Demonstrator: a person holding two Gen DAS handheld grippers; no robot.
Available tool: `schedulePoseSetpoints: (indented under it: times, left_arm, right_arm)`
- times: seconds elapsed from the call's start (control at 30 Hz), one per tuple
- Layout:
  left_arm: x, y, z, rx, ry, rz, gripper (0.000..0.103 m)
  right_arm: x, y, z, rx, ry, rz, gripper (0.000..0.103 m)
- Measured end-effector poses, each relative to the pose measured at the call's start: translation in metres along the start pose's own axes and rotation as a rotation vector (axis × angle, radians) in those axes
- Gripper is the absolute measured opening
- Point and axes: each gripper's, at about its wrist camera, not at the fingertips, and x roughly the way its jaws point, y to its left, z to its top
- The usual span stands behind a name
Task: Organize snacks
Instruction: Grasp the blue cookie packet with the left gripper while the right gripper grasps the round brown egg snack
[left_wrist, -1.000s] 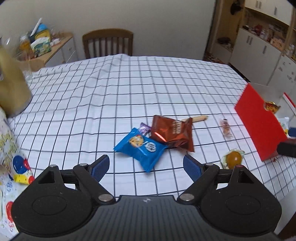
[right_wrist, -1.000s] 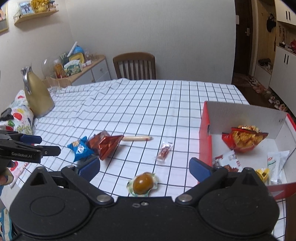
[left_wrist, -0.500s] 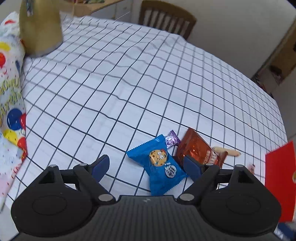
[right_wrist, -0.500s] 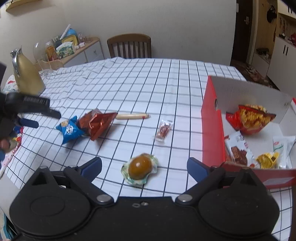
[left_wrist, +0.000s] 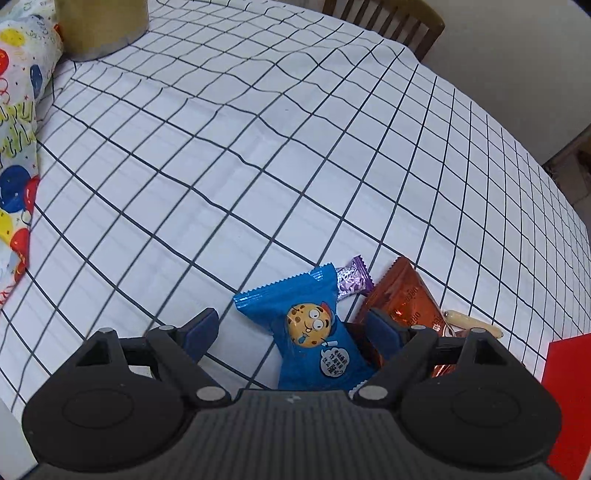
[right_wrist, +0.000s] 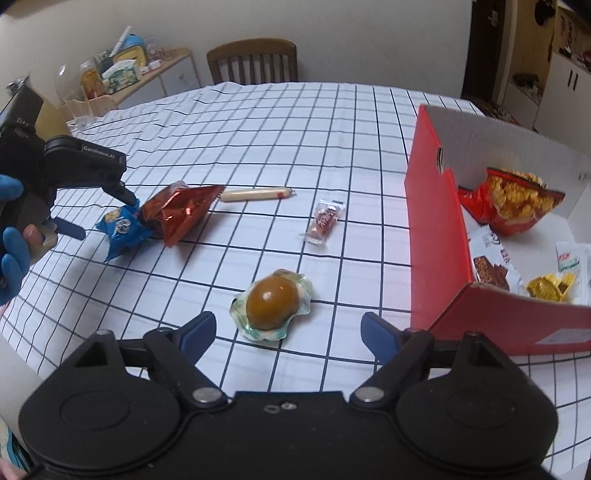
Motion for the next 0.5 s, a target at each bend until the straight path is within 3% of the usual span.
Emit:
schedulePoseSetpoints:
  times: [0.17,0.5]
  left_arm:
    - [0.004,0.001,-0.001,-0.021,0.005,0.001,0.087]
    - [0.003,0.013,-0.005,-0.047,0.012,-0.01,0.085]
  right_arm:
    - [0.013,0.001,0.007,0.051,0.039,0.03,0.081]
    - [0.044,0.002,0.017,0.12,0.099,0.01,0.076]
